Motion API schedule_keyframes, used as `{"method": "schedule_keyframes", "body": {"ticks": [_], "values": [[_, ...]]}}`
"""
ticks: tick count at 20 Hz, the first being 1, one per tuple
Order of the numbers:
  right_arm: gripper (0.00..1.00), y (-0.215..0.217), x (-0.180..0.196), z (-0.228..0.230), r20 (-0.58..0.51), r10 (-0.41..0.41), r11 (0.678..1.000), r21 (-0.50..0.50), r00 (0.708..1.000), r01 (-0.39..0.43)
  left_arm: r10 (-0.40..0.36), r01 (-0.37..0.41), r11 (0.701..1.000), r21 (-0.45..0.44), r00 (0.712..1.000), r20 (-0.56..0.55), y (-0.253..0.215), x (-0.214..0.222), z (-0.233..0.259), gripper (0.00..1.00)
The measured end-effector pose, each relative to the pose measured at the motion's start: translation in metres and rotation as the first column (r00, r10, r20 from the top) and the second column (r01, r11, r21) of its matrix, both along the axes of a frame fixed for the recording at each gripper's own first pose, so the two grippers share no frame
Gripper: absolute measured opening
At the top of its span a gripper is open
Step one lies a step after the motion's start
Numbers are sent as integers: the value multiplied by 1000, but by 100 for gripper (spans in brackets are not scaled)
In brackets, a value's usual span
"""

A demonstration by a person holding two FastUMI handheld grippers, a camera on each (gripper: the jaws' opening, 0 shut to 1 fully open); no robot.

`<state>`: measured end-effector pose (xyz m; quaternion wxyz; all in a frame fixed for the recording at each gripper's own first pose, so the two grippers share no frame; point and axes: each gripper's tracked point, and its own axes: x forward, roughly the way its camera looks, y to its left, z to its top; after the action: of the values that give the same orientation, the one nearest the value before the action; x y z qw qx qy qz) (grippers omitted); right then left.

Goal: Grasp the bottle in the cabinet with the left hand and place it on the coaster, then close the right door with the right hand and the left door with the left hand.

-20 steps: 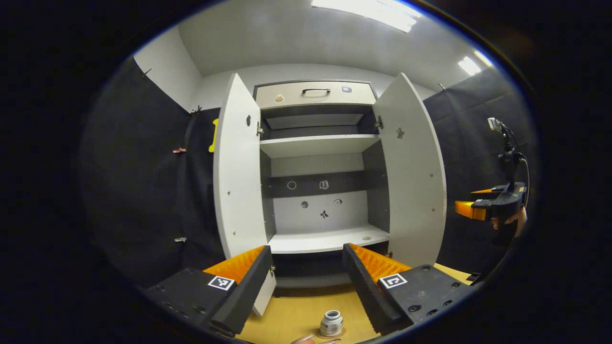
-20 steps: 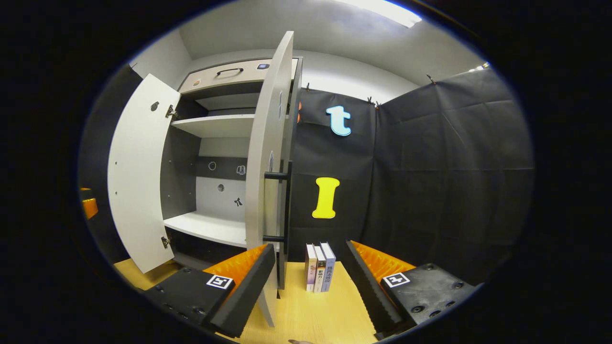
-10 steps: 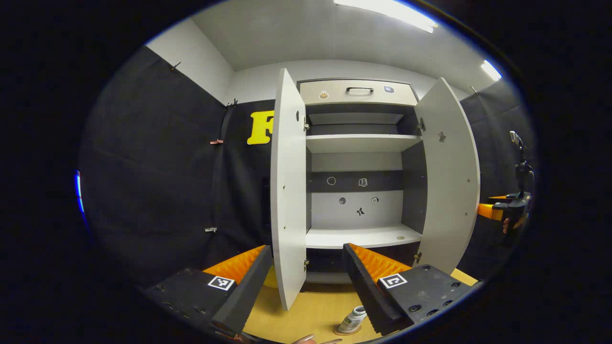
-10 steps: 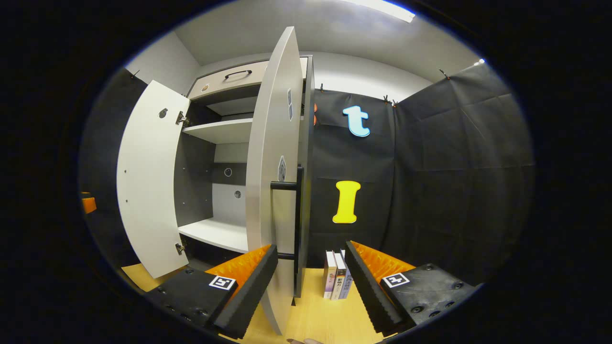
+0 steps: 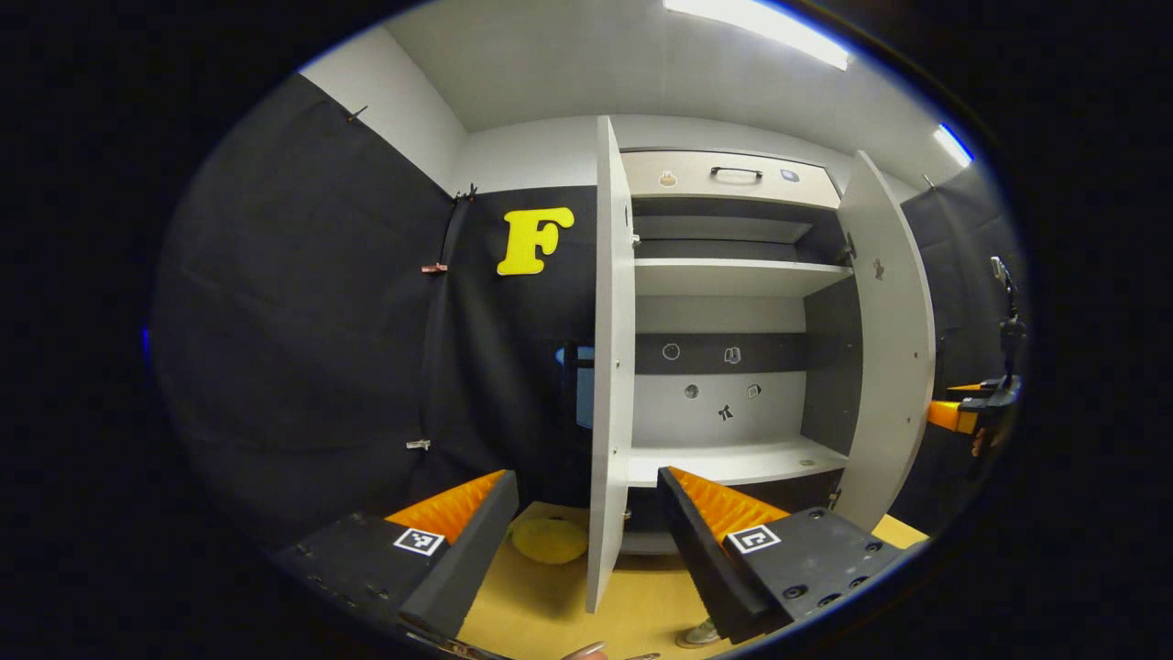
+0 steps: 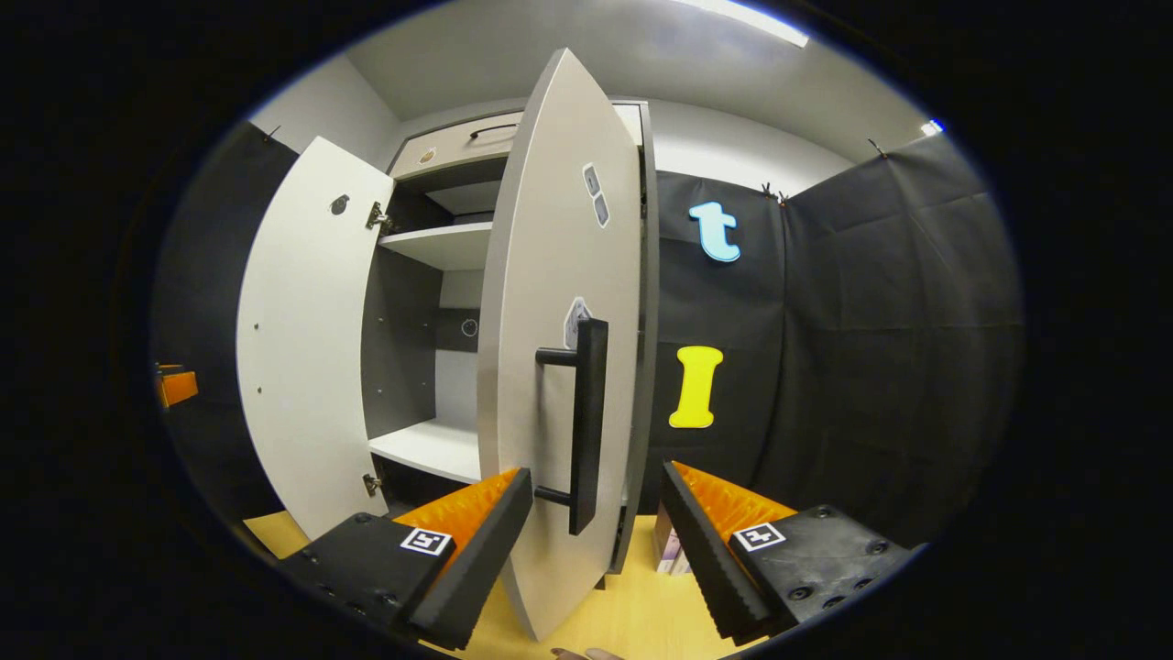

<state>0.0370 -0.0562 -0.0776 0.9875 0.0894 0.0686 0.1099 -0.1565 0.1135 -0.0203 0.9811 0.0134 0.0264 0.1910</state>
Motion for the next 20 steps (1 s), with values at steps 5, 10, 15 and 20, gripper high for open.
{"method": "schedule_keyframes", "body": {"ticks": [5, 10, 15, 20], "values": [[95, 62, 19, -1, -10, 11, 999, 49, 1000, -11, -45, 45, 999, -1, 999, -20, 38, 24, -7, 96], [98, 109, 34, 0, -3, 27, 999, -19, 1000, -27, -78, 78, 997, 17, 997, -23, 67, 39, -9, 96], [98, 82, 5, 12, 16, -50, 997, -62, 999, 51, -113, 113, 993, 24, 994, -3, 86, 63, -6, 96], [98, 65, -9, 21, 29, -100, 991, -84, 995, 102, -173, 172, 985, 22, 984, 33, 84, 87, -2, 96]]}}
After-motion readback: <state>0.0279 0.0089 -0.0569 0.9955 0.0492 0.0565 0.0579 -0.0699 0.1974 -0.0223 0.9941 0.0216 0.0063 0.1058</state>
